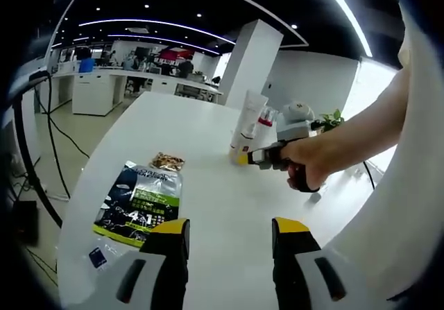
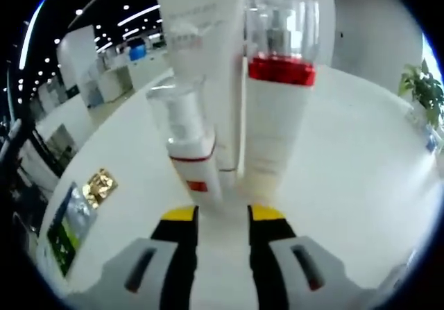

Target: Arrange the skincare products in the storage area until every visible bottle or jar stands upright without overlapping.

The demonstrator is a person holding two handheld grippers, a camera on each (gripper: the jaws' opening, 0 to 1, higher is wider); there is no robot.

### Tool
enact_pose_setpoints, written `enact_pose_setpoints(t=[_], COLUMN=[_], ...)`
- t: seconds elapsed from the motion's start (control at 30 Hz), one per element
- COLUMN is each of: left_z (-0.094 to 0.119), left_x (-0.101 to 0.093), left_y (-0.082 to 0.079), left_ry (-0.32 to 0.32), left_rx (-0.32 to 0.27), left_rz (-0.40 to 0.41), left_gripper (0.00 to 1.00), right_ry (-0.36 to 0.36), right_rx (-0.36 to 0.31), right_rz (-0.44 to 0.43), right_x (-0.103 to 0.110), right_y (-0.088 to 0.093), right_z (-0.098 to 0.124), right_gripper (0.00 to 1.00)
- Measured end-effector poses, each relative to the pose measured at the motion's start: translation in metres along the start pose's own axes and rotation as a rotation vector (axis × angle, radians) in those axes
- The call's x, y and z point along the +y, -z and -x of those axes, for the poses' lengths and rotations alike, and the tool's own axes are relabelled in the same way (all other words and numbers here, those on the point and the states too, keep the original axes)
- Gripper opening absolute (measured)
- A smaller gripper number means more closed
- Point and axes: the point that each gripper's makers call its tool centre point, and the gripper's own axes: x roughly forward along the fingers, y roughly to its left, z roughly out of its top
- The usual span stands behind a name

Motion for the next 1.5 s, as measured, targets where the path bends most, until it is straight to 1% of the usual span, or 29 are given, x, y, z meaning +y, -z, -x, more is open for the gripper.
enact_pose_setpoints(t=[0.3,0.4,0.5,0.53,0.57,0.63,0.67,0.7,0.73,0.77,0.8,0.87,0.9,0.93,1.0,1.03,1.1,1.2,1.23,1.27,1.37,1.4,1.43,1.47,1.5], left_z=[0.003,0.004,0.005,0.005,0.006,0.006,0.007,0.007,0.008,0.009,0.01,0.012,0.012,0.013,0.015,0.015,0.016,0.017,0.02,0.021,0.021,0.02,0.019,0.019,0.017], left_x=[0.0,0.001,0.0,-0.001,-0.002,-0.004,-0.005,-0.006,-0.008,-0.009,-0.009,-0.011,-0.011,-0.013,-0.018,-0.019,-0.023,-0.026,-0.031,-0.035,-0.04,-0.043,-0.046,-0.047,-0.052], left_y=[-0.001,-0.001,0.0,0.0,-0.001,-0.002,-0.002,-0.002,-0.003,-0.003,-0.003,-0.003,-0.003,-0.003,-0.002,-0.002,0.0,0.004,0.007,0.01,0.016,0.02,0.023,0.023,0.023], left_ry=[-0.011,-0.017,-0.018,-0.017,-0.017,-0.015,-0.014,-0.012,-0.012,-0.011,-0.01,-0.008,-0.008,-0.006,-0.001,0.0,0.006,0.01,0.014,0.019,0.025,0.028,0.03,0.03,0.037], left_rx=[-0.007,-0.011,-0.014,-0.016,-0.018,-0.02,-0.023,-0.023,-0.024,-0.025,-0.027,-0.03,-0.03,-0.03,-0.031,-0.032,-0.03,-0.023,-0.021,-0.021,-0.015,-0.002,0.01,0.009,0.009], left_rz=[-0.001,-0.001,-0.001,-0.001,-0.002,-0.008,-0.012,-0.014,-0.017,-0.02,-0.022,-0.029,-0.03,-0.035,-0.048,-0.049,-0.05,-0.054,-0.05,-0.042,-0.033,-0.026,-0.021,-0.022,-0.022], left_gripper=[0.49,0.49,0.49,0.49,0.49,0.49,0.49,0.49,0.49,0.49,0.49,0.49,0.49,0.49,0.49,0.49,0.49,0.49,0.49,0.49,0.49,0.49,0.49,0.49,0.49], right_ry=[-0.013,-0.02,-0.043,-0.059,-0.103,-0.178,-0.226,-0.279,-0.298,-0.318,-0.323,-0.337,-0.343,-0.34,-0.321,-0.324,-0.311,-0.255,-0.248,-0.254,-0.245,-0.249,-0.24,-0.243,-0.265], right_rx=[-0.003,-0.002,-0.007,-0.011,-0.026,-0.01,-0.004,-0.003,-0.003,-0.004,0.005,0.044,0.054,0.045,-0.002,-0.008,-0.029,-0.063,-0.069,-0.083,-0.082,-0.047,-0.029,-0.03,-0.005], right_rz=[0.01,0.012,0.005,0.006,-0.001,-0.019,-0.041,-0.086,-0.094,-0.102,-0.112,-0.172,-0.188,-0.199,-0.179,-0.177,-0.147,-0.088,-0.079,-0.092,-0.107,-0.119,-0.096,-0.093,-0.1], right_x=[0.001,-0.001,-0.001,0.001,0.006,0.015,0.02,0.024,0.022,0.02,0.017,0.011,0.01,-0.003,-0.024,-0.027,-0.048,-0.085,-0.097,-0.109,-0.134,-0.146,-0.153,-0.155,-0.159], right_y=[-0.002,0.001,0.005,0.005,0.005,0.009,0.012,0.014,0.015,0.016,0.018,0.024,0.025,0.024,0.017,0.016,0.012,0.007,0.006,0.004,0.006,0.013,0.018,0.019,0.025], right_z=[0.0,0.005,0.013,0.015,0.018,0.026,0.032,0.042,0.048,0.054,0.057,0.068,0.07,0.076,0.089,0.091,0.101,0.112,0.118,0.125,0.131,0.136,0.139,0.14,0.145], right_gripper=[0.26,0.26,0.26,0.27,0.28,0.33,0.34,0.32,0.29,0.28,0.28,0.28,0.28,0.29,0.3,0.31,0.31,0.32,0.32,0.33,0.43,0.45,0.45,0.45,0.46])
